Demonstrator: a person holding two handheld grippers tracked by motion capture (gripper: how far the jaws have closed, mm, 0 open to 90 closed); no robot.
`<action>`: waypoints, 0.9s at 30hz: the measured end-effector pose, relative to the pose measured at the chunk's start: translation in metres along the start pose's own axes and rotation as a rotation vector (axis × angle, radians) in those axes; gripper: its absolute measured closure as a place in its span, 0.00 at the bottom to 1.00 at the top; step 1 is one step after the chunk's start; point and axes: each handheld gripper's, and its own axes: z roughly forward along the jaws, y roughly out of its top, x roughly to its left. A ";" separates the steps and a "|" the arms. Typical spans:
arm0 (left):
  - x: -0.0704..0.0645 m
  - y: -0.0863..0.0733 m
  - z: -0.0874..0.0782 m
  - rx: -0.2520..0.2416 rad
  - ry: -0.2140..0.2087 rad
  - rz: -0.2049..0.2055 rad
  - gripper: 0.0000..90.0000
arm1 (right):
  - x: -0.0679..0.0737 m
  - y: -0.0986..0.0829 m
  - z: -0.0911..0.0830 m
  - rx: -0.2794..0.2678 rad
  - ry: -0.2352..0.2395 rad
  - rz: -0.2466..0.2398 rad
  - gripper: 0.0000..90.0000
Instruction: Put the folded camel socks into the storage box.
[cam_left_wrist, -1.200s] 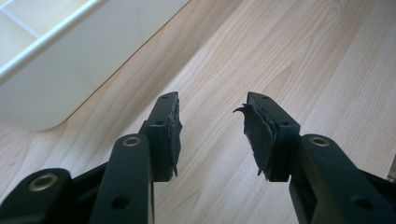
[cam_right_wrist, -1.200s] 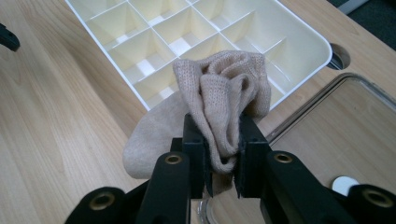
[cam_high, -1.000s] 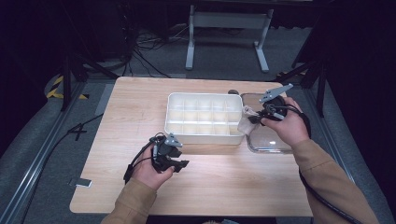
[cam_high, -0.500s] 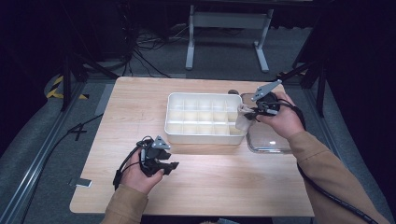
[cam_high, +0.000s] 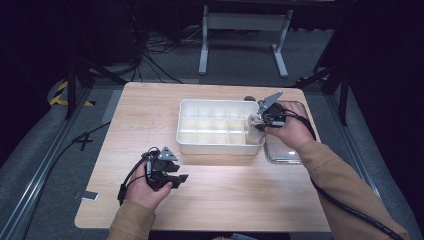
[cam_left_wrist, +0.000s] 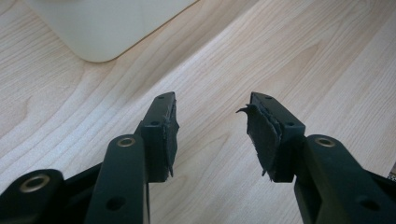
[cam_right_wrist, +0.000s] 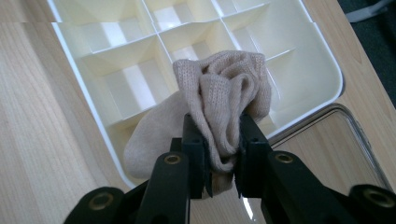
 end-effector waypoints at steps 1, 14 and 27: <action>0.000 0.000 0.000 0.005 0.000 0.000 0.59 | 0.000 0.000 0.002 0.004 0.002 -0.005 0.86; 0.000 0.000 0.001 0.005 -0.004 0.009 0.59 | 0.010 -0.003 0.031 0.100 0.050 -0.020 0.84; 0.000 0.000 0.002 0.015 -0.006 0.009 0.59 | 0.013 -0.005 0.052 0.192 0.115 0.052 0.84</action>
